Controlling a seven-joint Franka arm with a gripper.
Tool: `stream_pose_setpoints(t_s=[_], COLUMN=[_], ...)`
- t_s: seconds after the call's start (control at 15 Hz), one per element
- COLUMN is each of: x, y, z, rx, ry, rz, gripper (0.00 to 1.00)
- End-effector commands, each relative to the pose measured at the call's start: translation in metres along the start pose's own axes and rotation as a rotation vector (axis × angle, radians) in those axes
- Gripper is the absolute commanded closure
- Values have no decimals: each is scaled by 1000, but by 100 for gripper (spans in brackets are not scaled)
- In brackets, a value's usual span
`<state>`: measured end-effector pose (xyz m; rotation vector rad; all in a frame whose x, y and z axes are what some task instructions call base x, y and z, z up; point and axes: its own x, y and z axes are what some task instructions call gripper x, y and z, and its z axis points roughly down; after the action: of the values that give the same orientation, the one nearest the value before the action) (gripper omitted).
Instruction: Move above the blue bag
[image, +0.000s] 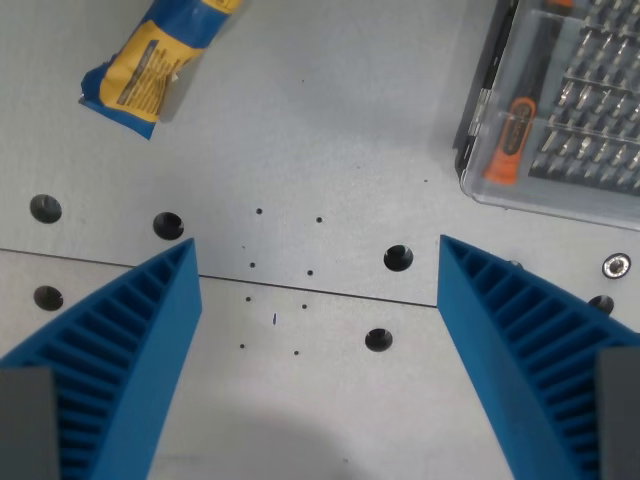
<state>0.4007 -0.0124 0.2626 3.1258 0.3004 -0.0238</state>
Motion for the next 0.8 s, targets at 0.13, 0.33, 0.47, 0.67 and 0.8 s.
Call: stream_pose_setpoints(t_s=[0.13,0.33,0.47,0.67,0.8], x=[0,1,1,2,4], y=[0,0,0,-1,-2], z=[-2,-2,-2,0,2], rx=[-1,-1,-1,0,-1], ry=[6,6,6,8,11], rz=[1,7,20,55,84], gripper=[0,0,0,0,0])
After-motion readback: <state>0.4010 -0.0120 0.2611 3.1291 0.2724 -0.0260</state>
